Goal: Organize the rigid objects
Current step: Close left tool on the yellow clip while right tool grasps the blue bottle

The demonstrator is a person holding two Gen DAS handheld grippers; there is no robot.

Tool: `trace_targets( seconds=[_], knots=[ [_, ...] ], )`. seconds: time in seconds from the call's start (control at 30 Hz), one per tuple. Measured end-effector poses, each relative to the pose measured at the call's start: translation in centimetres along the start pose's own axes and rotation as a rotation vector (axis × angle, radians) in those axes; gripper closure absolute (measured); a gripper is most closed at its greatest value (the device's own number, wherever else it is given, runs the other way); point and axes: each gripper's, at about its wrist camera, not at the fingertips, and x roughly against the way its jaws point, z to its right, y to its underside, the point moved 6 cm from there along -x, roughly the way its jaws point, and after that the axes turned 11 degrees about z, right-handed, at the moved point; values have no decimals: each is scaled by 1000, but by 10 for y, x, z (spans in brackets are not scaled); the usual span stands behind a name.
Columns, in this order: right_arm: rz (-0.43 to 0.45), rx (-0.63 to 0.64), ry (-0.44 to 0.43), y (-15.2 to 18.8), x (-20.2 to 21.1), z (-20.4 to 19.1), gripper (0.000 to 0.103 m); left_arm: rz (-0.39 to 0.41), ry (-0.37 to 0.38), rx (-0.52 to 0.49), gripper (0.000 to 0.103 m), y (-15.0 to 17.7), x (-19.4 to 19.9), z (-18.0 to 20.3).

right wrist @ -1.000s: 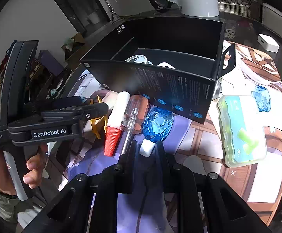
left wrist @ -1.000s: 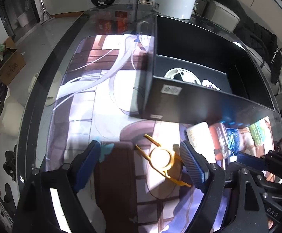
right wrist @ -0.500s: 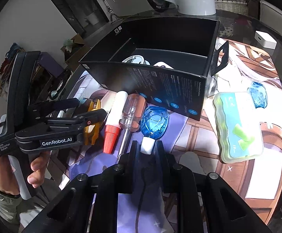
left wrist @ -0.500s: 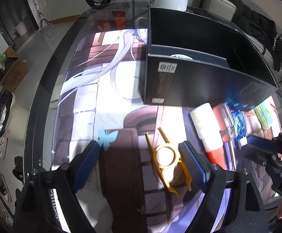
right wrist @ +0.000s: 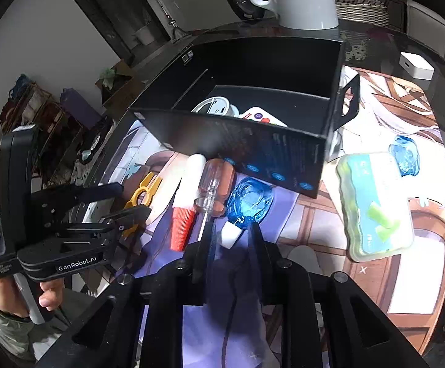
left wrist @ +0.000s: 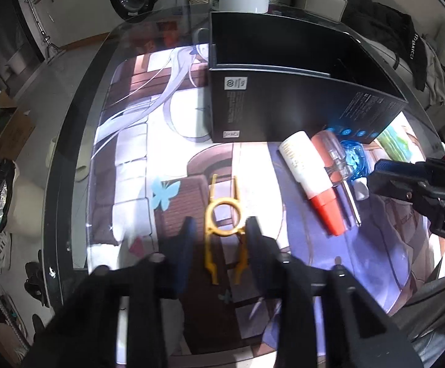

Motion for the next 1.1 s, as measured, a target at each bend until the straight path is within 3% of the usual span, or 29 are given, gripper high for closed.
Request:
trace_targets(
  seconds=[0.1,0.17,0.47,0.63,0.73,0.8,0.87,0.9,1.0,1.07,1.1],
  knots=[
    [20,-28,14,-5,2,8,62,4,3,-1,78,-4,-2,1],
    [29,-46,15,-8,1,11,58,9,8,-3,78,-7,-4,3],
    [13,17,78,-15,-17,7,58,7,37,3,78,-15,-8,11],
    [18,143,151,-11,-22,-6,64,2,57,17,78,-15,-8,17],
    [25,195,200,-10,-24,-5,72,6,42,4,78,-15,-9,20],
    [10,205,203,-8,-24,-5,73,4,46,7,73,-15,-9,20],
    [-4,178,189,-5,-21,-2,73,0,51,4,52,-14,-9,21],
    [-7,158,175,-3,-18,0,73,-2,38,3,50,-12,-9,19],
    [-17,123,140,2,-12,4,73,3,16,-27,55,-10,-10,20],
    [-15,119,135,3,-9,6,73,12,15,-29,78,-11,-9,20],
    [-12,119,135,4,-9,6,72,10,19,-27,79,-12,-9,19]
  ],
)
